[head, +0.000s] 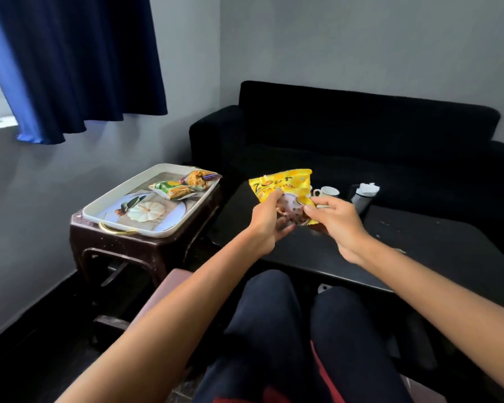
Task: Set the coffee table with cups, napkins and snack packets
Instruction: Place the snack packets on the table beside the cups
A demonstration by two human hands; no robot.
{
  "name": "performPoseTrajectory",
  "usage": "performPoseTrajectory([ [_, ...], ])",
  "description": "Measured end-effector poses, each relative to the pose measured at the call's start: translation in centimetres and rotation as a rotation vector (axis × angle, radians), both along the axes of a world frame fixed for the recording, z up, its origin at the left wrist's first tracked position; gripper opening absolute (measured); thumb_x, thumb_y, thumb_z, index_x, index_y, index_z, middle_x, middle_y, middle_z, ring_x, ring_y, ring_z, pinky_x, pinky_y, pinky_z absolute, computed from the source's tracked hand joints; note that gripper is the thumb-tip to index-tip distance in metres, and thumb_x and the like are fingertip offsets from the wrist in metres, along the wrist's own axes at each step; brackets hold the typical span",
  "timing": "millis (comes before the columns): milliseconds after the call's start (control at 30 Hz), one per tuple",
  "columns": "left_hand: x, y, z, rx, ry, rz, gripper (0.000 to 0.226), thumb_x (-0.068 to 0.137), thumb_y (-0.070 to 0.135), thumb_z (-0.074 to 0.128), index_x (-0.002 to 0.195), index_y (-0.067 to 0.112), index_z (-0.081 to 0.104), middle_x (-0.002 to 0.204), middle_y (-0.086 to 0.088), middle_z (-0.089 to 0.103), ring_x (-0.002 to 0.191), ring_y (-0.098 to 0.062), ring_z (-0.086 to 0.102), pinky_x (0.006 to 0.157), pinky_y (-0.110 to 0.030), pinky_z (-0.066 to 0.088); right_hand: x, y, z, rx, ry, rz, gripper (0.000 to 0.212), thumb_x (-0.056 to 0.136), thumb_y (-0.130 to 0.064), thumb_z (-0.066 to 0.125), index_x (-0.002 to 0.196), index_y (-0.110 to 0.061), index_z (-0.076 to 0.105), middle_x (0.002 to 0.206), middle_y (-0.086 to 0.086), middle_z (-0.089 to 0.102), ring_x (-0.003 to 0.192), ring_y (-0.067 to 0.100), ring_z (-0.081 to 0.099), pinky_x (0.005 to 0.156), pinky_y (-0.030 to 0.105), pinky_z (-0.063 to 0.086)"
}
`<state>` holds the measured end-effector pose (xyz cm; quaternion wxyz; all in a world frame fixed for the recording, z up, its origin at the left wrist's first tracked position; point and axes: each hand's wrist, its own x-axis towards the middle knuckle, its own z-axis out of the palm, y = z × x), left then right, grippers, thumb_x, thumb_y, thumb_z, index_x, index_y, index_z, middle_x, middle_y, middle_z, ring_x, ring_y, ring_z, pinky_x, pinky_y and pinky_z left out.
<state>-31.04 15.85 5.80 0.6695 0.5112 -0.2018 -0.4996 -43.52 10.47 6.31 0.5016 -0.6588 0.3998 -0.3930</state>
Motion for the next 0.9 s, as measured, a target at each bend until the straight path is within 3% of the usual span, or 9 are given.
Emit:
performPoseTrajectory([
  [67,-1.6,-0.2,-0.8,0.000,0.012,-0.103,0.019,0.095,0.034,0.052,0.094,0.018,0.061,0.086,-0.001,0.068,0.070,-0.012,0.068,0.067,-0.029,0.057,-3.0,-0.1,-0.2,0.028,0.055,0.012,0.032,0.082,-0.016,0.070,0.113,-0.011,0.063,0.101,0.005,0.068,0.091,0.011,0.063,0.078,0.024,0.048],
  [133,-3.1,-0.3,-1.6,0.014,0.004,-0.184,0.019,0.096,0.033,0.050,0.096,0.018,0.061,0.089,-0.001,0.069,0.074,-0.013,0.068,0.067,-0.030,0.056,-5.3,0.1,-0.7,0.093,0.066,0.012,0.032,0.081,-0.016,0.072,0.111,-0.014,0.062,0.104,0.008,0.069,0.098,0.017,0.065,0.087,0.033,0.051],
  [200,-4.5,-0.4,-2.3,0.029,-0.041,-0.257,0.021,0.097,0.031,0.047,0.101,0.015,0.061,0.096,-0.003,0.068,0.081,-0.016,0.066,0.072,-0.032,0.055,-7.0,0.4,-1.4,0.160,0.042,0.009,0.031,0.081,-0.015,0.072,0.110,-0.013,0.061,0.106,0.010,0.070,0.103,0.023,0.065,0.098,0.041,0.048],
  [333,-6.3,0.0,-3.3,0.051,-0.137,-0.359,0.031,0.099,0.027,0.046,0.122,0.008,0.055,0.115,-0.012,0.065,0.097,-0.025,0.064,0.087,-0.039,0.053,-8.8,1.0,-3.1,0.231,-0.006,0.062,0.037,0.082,-0.020,0.071,0.116,-0.010,0.060,0.109,0.007,0.071,0.104,0.022,0.066,0.098,0.046,0.048],
  [567,-7.4,0.8,-4.0,0.064,-0.327,-0.431,0.027,0.097,0.026,0.043,0.113,0.014,0.061,0.112,-0.010,0.070,0.101,-0.024,0.066,0.097,-0.041,0.049,-9.5,0.5,-4.4,0.174,0.019,0.075,0.038,0.077,-0.023,0.075,0.111,-0.011,0.065,0.108,0.004,0.071,0.103,0.019,0.066,0.097,0.042,0.050],
  [767,-6.6,1.0,-3.8,0.046,-0.280,-0.419,0.040,0.089,0.006,0.034,0.121,0.004,0.058,0.118,-0.014,0.067,0.106,-0.028,0.065,0.098,-0.039,0.049,-9.3,0.3,-4.2,0.110,-0.022,0.043,0.032,0.080,-0.016,0.072,0.110,-0.010,0.064,0.110,0.005,0.070,0.099,0.011,0.067,0.082,0.022,0.054],
  [833,-6.5,0.8,-3.9,0.038,-0.317,-0.384,0.037,0.094,0.004,0.035,0.119,0.009,0.062,0.110,-0.008,0.071,0.100,-0.022,0.067,0.092,-0.033,0.052,-9.3,0.4,-4.2,0.124,-0.060,0.022,0.030,0.083,-0.012,0.068,0.112,-0.007,0.062,0.112,0.009,0.069,0.103,0.018,0.066,0.089,0.030,0.053],
  [900,-6.4,0.8,-3.9,0.020,-0.353,-0.385,0.027,0.097,0.009,0.045,0.110,0.015,0.067,0.094,0.001,0.075,0.086,-0.010,0.070,0.076,-0.020,0.055,-9.3,0.6,-4.1,0.128,-0.089,0.002,0.029,0.086,-0.009,0.065,0.114,-0.004,0.061,0.113,0.013,0.068,0.105,0.024,0.065,0.093,0.038,0.051],
])
